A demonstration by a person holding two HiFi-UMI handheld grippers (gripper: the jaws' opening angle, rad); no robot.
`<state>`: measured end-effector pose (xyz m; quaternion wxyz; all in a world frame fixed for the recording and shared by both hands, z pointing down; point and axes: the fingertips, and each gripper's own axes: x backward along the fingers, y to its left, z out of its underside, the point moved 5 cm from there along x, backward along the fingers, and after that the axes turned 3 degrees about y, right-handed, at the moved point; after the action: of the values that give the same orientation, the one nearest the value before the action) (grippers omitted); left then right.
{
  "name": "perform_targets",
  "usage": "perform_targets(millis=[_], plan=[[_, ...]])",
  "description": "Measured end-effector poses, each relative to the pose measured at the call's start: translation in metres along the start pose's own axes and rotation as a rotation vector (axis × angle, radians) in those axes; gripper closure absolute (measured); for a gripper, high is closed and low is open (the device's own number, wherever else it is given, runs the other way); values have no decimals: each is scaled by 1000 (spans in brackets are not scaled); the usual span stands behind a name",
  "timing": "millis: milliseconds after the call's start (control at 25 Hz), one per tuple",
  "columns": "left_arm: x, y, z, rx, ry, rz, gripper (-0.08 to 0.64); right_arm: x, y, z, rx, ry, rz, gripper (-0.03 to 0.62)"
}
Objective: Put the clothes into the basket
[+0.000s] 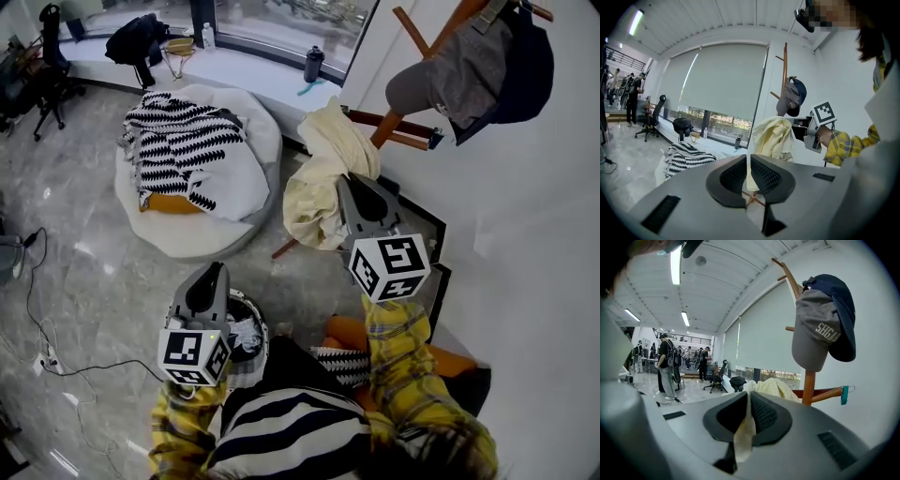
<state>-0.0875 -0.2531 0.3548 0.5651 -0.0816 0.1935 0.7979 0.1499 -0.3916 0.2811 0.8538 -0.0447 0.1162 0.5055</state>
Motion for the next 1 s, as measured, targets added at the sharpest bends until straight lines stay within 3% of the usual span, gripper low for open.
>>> perform_targets(millis=[480,1000], plan=[[104,57,5,51,-63,-142,522,10,110,-32,32,-41,-150,548],[195,107,46,134,-72,-303,522,31,233,-3,43,51,-379,548]])
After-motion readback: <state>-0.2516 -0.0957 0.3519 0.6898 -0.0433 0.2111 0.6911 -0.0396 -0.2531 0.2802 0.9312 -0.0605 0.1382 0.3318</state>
